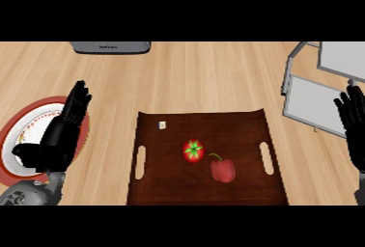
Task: Pick the tomato from the tray and place it in the tiered shelf
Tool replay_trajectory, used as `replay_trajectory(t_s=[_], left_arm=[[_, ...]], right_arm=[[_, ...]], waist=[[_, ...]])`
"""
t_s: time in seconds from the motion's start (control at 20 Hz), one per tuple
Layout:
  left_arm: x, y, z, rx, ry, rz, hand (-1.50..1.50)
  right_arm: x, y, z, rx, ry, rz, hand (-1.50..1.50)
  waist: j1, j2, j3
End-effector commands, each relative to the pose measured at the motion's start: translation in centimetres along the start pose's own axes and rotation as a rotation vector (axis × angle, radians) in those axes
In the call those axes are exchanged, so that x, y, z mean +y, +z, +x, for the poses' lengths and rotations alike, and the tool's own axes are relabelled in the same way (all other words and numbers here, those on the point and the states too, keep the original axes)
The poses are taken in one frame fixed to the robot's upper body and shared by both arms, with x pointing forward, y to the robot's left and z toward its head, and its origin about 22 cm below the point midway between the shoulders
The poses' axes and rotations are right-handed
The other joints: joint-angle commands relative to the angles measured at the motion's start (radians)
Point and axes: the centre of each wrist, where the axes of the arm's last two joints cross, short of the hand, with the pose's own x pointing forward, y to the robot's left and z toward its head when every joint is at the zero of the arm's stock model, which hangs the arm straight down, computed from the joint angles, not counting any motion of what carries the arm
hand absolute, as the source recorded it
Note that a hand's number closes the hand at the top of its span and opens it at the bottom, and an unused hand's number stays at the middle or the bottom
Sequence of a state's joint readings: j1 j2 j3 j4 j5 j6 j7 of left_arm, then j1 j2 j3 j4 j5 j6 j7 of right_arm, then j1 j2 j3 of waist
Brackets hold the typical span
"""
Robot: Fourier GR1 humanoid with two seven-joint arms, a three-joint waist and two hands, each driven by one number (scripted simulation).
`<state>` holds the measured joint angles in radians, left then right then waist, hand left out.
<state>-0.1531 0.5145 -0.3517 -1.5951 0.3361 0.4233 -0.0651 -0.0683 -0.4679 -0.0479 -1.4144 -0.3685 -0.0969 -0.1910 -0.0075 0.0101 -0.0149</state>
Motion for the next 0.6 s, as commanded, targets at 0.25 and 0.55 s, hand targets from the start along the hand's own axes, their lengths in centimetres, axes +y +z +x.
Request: replay_trajectory(t_s=[0.25,0.55], left_arm=[[2.9,2.9,-6.5,0.522,0.095,0.096,0.0],[1.7,3.2,-7.9,0.59,0.151,0.009,0.0]], right_arm=[[3.4,1.4,3.7,-0.24,0.211,-0.052,1.5],[6.4,5.3,-1.8,0.165,0.292,-0.156,-1.5]], waist=[[-0.01,-0.012,0.011],[0.004,-0.009,0.014]])
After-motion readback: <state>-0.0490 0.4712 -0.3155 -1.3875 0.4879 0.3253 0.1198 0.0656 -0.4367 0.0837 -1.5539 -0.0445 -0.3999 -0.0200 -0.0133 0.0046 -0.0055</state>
